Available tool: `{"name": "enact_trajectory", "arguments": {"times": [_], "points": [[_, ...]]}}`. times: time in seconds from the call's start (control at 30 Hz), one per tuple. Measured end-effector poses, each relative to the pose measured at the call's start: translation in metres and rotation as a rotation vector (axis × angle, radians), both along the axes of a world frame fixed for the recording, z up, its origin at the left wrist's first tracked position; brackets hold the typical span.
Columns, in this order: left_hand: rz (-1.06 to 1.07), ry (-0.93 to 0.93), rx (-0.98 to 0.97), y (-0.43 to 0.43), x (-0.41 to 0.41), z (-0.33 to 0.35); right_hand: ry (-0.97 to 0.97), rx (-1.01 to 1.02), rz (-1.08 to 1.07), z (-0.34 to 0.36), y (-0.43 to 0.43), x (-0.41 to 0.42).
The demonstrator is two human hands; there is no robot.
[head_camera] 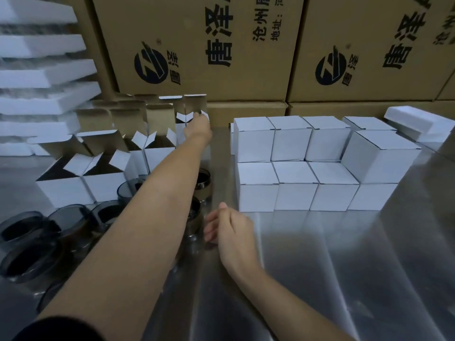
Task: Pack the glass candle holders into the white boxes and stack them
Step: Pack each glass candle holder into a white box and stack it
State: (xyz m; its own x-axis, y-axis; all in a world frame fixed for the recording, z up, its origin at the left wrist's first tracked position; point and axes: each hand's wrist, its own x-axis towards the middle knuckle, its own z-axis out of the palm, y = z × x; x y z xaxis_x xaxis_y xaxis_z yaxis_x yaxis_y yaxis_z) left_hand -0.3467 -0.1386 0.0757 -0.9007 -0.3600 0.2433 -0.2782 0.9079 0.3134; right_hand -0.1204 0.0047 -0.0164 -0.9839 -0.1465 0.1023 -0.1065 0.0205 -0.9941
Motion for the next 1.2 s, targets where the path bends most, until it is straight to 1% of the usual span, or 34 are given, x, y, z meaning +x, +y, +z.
{"name": "enact_trajectory", "arguments": {"times": [0.23,0.37,0.5,0.6,0.77,0.9,0.97,1.03,1.1,1.2], "points": [[0.018,-0.059,-0.015,-0.02,-0.041,-0.017,0.043,0.017,0.05,-0.011,-0.004,-0.007],[0.026,-0.042,-0.129,-0.021,-0.042,-0.023,0.087,0.046,0.043,-0.01,-0.004,-0.008],[0.054,0.016,-0.236,-0.019,-0.035,-0.017,0.083,0.045,0.028,-0.009,-0.002,-0.009],[0.062,0.116,-0.234,-0.013,-0.016,0.005,0.09,0.066,0.042,-0.007,-0.001,-0.008],[0.033,0.339,-0.221,0.002,0.038,0.06,0.071,0.062,0.02,-0.003,-0.002,-0.007],[-0.057,0.486,-0.261,0.02,0.107,0.087,0.068,0.053,0.015,-0.002,-0.001,-0.007],[-0.093,0.522,-0.261,0.031,0.148,0.089,0.012,-0.029,-0.01,0.004,0.001,-0.006],[-0.116,0.536,-0.273,0.047,0.191,0.083,-0.007,-0.19,-0.084,0.011,0.006,-0.003],[-0.144,0.526,-0.359,0.062,0.229,0.066,0.033,-0.317,-0.224,0.016,0.016,0.001],[-0.211,0.481,-0.49,0.083,0.273,0.028,0.077,-0.385,-0.409,0.019,0.039,0.004]]}}
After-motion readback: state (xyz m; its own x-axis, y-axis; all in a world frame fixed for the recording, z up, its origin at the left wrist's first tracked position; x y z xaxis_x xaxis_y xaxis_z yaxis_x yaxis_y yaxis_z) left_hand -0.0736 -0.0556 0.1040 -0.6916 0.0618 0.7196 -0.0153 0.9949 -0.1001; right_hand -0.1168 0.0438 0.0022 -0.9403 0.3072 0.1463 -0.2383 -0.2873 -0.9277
